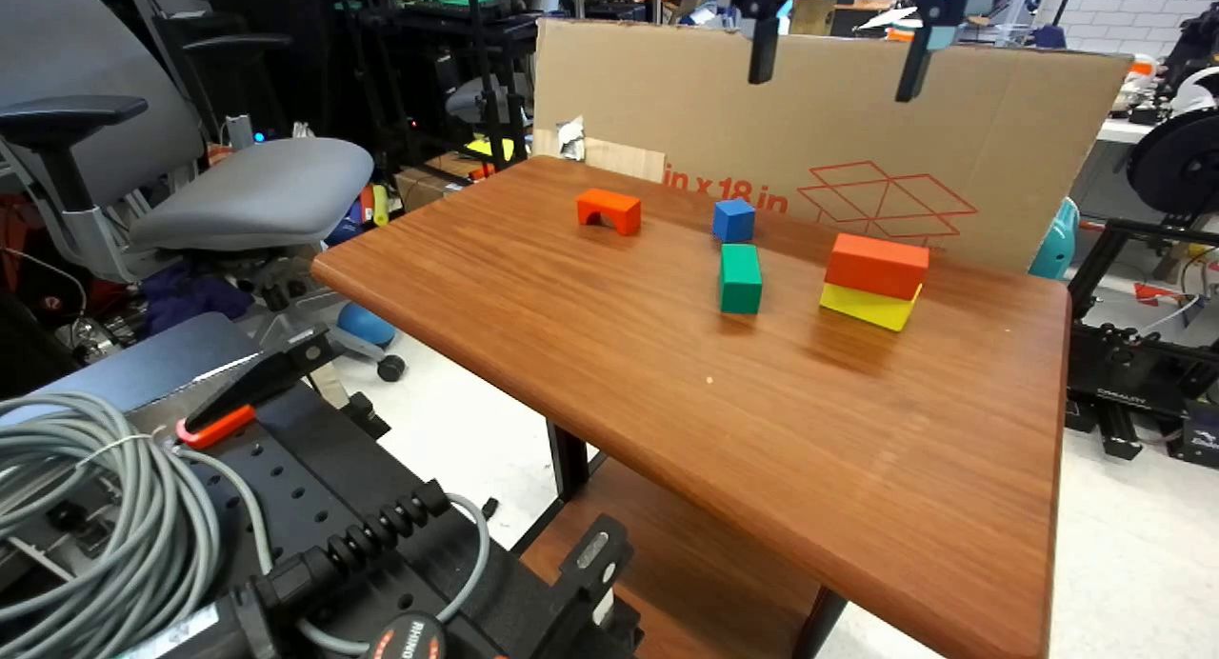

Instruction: Pick up the pinch object from the table and put it on the yellow object

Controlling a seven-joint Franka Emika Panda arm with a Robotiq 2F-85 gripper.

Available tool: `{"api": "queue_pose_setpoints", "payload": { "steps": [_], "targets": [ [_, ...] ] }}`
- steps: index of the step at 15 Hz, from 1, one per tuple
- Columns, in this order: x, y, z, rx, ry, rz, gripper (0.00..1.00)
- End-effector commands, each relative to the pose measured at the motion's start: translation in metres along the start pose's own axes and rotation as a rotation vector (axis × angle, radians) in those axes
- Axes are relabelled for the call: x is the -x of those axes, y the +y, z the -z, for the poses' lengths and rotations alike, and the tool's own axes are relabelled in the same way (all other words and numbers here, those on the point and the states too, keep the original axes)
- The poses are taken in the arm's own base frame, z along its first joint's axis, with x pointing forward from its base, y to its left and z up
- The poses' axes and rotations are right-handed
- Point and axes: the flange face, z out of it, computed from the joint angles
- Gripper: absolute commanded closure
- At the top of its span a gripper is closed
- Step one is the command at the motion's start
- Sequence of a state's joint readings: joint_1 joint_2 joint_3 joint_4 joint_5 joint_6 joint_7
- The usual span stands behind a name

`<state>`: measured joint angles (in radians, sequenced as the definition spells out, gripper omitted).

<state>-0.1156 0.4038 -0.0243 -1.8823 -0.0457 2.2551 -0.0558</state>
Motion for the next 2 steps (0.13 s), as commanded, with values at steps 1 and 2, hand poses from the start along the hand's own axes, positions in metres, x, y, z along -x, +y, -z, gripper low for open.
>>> {"api": "queue_pose_setpoints", "payload": {
  "steps": [1, 2],
  "targets": [
    [0.0072, -0.0062, 0.0045, -0.001, -0.016, -0.004, 0.0],
    [0.012, -0.0096, 0.0067, -0.001, -0.021, -0.006, 0.0]
  ]
}}
